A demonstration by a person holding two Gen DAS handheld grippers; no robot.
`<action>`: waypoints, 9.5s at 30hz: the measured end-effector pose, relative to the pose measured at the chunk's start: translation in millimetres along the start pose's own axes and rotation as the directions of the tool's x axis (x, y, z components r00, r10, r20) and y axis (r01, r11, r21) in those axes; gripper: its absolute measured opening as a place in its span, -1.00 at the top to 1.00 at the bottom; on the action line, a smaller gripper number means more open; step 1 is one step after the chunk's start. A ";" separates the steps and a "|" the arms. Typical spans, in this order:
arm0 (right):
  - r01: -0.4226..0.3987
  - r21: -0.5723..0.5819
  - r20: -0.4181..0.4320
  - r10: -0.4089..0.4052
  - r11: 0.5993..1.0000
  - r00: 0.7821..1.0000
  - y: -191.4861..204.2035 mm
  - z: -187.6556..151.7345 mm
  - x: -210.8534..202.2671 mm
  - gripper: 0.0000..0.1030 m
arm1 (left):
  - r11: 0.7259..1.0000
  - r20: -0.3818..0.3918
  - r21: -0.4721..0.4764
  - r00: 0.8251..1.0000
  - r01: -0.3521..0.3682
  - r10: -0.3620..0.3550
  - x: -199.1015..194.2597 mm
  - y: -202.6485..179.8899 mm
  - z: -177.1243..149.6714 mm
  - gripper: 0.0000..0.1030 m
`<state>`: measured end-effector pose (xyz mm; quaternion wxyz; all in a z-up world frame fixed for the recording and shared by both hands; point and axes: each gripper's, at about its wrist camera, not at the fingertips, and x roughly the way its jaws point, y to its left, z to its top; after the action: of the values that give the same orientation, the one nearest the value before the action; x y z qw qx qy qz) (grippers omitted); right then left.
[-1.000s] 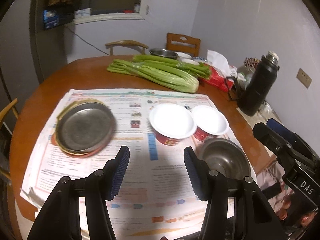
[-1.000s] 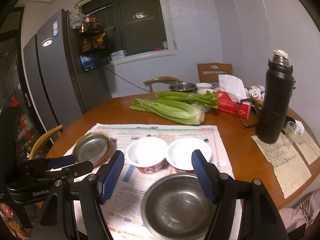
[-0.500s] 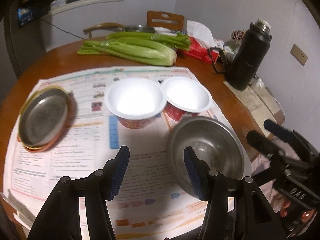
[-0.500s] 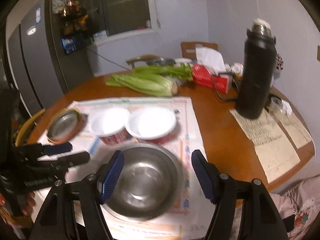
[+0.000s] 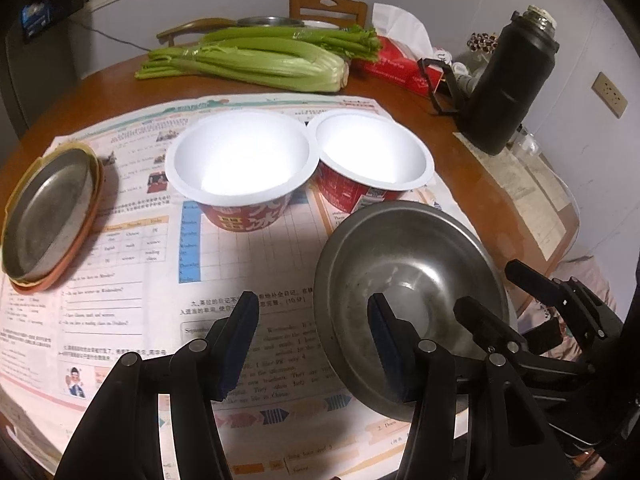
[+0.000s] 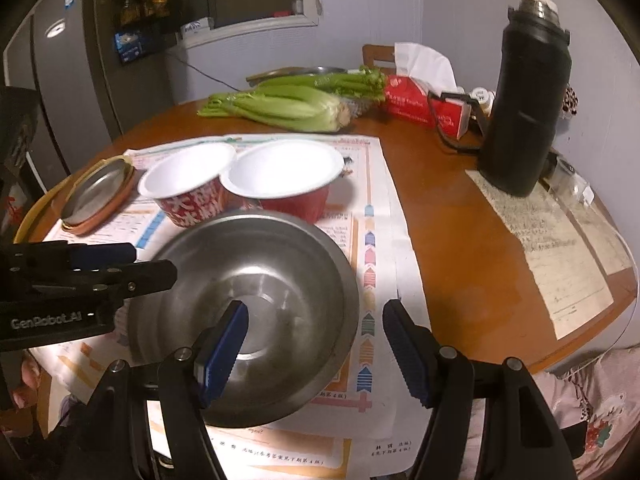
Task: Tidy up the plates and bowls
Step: 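Move the left tool to the stainless steel bowl and grasp its rim, then lift the steel bowl with the left tool toward the plate stack, then lower the steel bowl onto the newspaper and open the left tool, then move the left tool to a red-and-white paper bowl and grasp its rim, then lift the paper bowl with the left tool over the steel bowl, then lower the paper bowl into the steel bowl with the left tool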
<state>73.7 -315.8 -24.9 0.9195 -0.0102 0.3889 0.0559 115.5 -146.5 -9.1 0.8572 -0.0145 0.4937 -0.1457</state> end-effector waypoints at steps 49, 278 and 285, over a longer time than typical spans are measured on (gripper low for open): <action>-0.176 -0.140 0.078 0.188 0.974 0.979 86.0 24.5 -34.4 -0.08 | 0.998 0.152 -0.059 0.988 0.004 0.005 -74.0 49.3 -15.3 0.03; -0.315 -0.142 0.040 0.324 0.938 0.945 130.0 28.3 -36.3 -0.09 | 0.997 0.139 -0.068 0.990 0.020 -0.011 -75.6 69.2 -7.3 0.18; -0.311 -0.154 -0.025 0.311 0.938 0.950 134.0 17.9 -18.7 -0.09 | 0.997 0.090 -0.073 0.996 0.001 0.006 -57.0 73.7 -16.9 0.17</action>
<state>58.6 -183.3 4.2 0.8955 -0.0205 0.3802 0.2305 91.6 -59.0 17.7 0.8776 -0.0515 0.4596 -0.1259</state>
